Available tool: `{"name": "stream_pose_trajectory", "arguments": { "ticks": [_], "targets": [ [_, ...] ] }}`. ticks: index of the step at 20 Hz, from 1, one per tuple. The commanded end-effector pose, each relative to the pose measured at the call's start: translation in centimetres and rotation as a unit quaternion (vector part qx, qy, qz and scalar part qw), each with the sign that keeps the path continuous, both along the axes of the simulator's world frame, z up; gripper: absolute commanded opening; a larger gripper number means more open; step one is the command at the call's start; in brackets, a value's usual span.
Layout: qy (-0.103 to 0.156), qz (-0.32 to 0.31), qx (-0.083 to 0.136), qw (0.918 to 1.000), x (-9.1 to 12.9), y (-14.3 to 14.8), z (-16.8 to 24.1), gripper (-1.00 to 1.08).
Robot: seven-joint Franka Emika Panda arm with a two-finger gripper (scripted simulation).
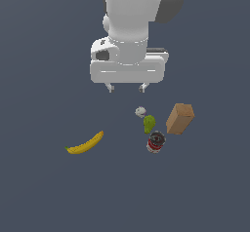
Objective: Pick up a designated object from a clutter of objects.
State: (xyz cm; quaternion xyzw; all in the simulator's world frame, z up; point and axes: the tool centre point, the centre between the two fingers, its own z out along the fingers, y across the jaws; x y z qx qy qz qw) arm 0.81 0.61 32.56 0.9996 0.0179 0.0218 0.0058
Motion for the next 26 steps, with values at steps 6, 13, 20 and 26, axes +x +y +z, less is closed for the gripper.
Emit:
{"name": "stream_pose_trajectory", "arguments": {
  "ticks": [6, 13, 20, 26],
  "targets": [
    [0.008, 0.006, -0.005, 0.9999, -0.3, 0.0, -0.5, 1.0],
    [0.016, 0.011, -0.01, 0.9998, -0.5, -0.1, -1.0, 1.0],
    [0.016, 0.006, -0.01, 0.9998, 0.1, 0.5, -1.8, 1.0],
    [0.016, -0.007, -0.01, 0.9998, 1.6, 2.3, -4.2, 1.0]
  ]
}}
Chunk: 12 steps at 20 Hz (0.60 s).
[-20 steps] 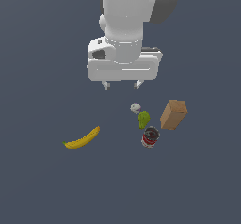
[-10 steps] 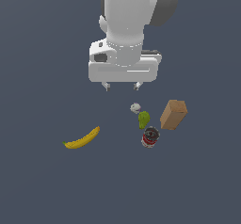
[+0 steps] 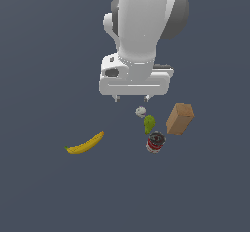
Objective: Pick up a designated object from a clutter of objects.
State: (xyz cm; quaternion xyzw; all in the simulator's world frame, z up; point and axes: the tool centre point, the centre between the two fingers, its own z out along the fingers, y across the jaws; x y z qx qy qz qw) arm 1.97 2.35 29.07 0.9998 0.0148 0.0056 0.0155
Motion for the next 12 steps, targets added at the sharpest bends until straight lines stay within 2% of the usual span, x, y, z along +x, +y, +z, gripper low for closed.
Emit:
{"name": "stream_pose_trajectory", "arguments": {
  "ticks": [1, 12],
  "targets": [
    [0.0, -0.007, 0.0, 1.0, 0.7, 0.9, -1.3, 1.0],
    [0.002, -0.053, 0.007, 0.9986, 4.1, 7.4, -10.3, 1.0]
  ]
}}
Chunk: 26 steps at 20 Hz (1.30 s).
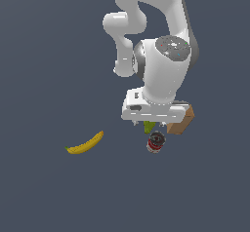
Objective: Pick up a designated object from a clutter of objects.
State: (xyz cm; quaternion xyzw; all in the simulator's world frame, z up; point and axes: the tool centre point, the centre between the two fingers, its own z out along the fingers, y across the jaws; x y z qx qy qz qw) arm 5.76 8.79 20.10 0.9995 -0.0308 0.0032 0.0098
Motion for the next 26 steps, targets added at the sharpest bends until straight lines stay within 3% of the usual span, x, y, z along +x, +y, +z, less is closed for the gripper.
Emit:
{"name": "stream_pose_trajectory", "arguments": {
  "ticks": [1, 11, 19, 26],
  "targets": [
    [0.0, -0.011, 0.002, 0.9999, 0.5, 1.5, -2.1, 1.0],
    [0.002, -0.035, 0.009, 0.9993, 1.2, 4.8, -6.9, 1.0],
    [0.003, -0.036, 0.01, 0.9993, 1.2, 5.1, -7.6, 1.0],
    [0.003, -0.036, 0.01, 0.9993, 1.1, 5.1, -10.9, 1.0]
  ]
}}
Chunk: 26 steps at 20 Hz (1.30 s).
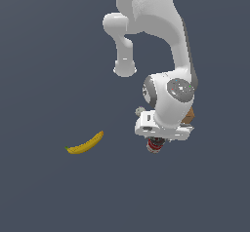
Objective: Pick up a designated object from a clutter of objects.
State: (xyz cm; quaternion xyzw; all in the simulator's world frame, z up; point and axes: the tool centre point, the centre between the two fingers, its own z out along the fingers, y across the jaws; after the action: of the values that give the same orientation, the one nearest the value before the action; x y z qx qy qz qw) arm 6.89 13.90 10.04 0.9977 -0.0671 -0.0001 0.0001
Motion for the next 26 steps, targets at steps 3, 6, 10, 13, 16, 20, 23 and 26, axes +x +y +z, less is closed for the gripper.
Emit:
{"name": "stream_pose_trajectory", "arguments": {
  "ticks": [3, 6, 10, 13, 16, 20, 23, 26],
  "targets": [
    [0.0, 0.0, 0.0, 1.0, 0.0, 0.0, -1.9, 1.0],
    [0.0, -0.001, 0.0, 1.0, 0.1, 0.0, -2.3, 1.0],
    [0.0, -0.001, 0.0, 1.0, 0.1, 0.0, -2.3, -1.0],
    [0.0, -0.001, 0.0, 1.0, 0.1, 0.0, -2.3, -1.0],
    [0.0, -0.001, 0.0, 1.0, 0.1, 0.0, -2.3, -1.0],
    [0.0, 0.0, 0.0, 1.0, 0.0, 0.1, -2.1, -1.0],
    [0.0, 0.0, 0.0, 1.0, 0.0, 0.3, -1.4, -1.0],
    [0.0, 0.0, 0.0, 1.0, 0.0, 0.6, -0.1, -1.0]
  ]
}}
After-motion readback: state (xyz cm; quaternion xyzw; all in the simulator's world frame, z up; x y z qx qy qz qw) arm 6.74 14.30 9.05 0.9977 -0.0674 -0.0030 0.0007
